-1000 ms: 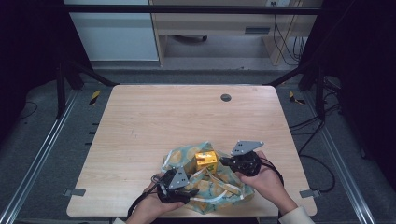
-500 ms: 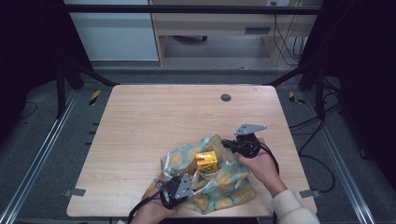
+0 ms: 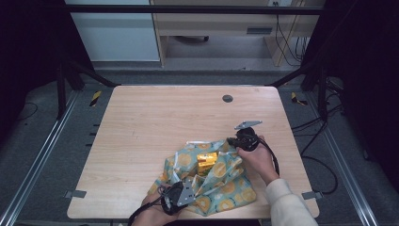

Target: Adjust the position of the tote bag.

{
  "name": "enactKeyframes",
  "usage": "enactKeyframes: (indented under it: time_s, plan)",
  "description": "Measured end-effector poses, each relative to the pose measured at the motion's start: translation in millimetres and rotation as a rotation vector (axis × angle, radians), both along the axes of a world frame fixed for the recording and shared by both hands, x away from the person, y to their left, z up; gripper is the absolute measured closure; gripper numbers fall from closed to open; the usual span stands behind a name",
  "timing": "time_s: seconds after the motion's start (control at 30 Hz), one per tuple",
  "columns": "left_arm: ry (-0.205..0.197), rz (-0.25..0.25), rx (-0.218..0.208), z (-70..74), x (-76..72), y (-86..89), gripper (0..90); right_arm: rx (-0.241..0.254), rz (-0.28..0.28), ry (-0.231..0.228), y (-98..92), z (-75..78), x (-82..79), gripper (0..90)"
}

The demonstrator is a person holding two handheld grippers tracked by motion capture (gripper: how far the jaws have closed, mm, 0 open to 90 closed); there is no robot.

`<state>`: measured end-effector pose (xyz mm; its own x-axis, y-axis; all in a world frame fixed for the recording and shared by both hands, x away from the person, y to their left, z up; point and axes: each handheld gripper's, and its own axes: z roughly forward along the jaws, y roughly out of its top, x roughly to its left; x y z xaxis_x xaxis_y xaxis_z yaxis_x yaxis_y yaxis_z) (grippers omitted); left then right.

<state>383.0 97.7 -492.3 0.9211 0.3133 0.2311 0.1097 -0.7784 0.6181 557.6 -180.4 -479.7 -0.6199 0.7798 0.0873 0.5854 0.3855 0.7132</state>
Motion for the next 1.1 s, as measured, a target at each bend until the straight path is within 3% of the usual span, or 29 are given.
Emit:
enactKeyframes:
  time_s: [0.23, 0.8, 0.87, 0.97, 1.03, 1.1]
  plan:
    - [0.010, -0.006, 0.001, 0.0, -2.7, 2.0, 89.7, -0.015, -0.035, 0.017, -5.3, -5.7, 6.8, 90.0]
    - [0.027, -0.011, -0.002, 0.4, -4.1, 4.1, 89.8, -0.077, -0.054, 0.024, -7.9, -8.3, 11.2, 90.0]
    - [0.020, -0.011, 0.006, 1.2, -3.8, 5.0, 88.9, -0.069, -0.064, 0.015, -7.7, -7.4, 10.7, 85.0]
    - [-0.006, 0.027, -0.049, 5.9, -4.0, 7.7, 76.6, -0.058, -0.072, -0.004, -9.6, -2.3, 8.3, 69.3]
    - [-0.025, 0.067, -0.103, 13.3, -3.5, 11.7, 64.5, -0.053, -0.085, -0.036, -11.5, 5.9, 3.4, 58.6]
    - [-0.049, 0.088, -0.162, 21.0, -2.7, 18.4, 58.2, -0.036, -0.083, -0.055, -13.6, 14.1, -1.9, 52.0]
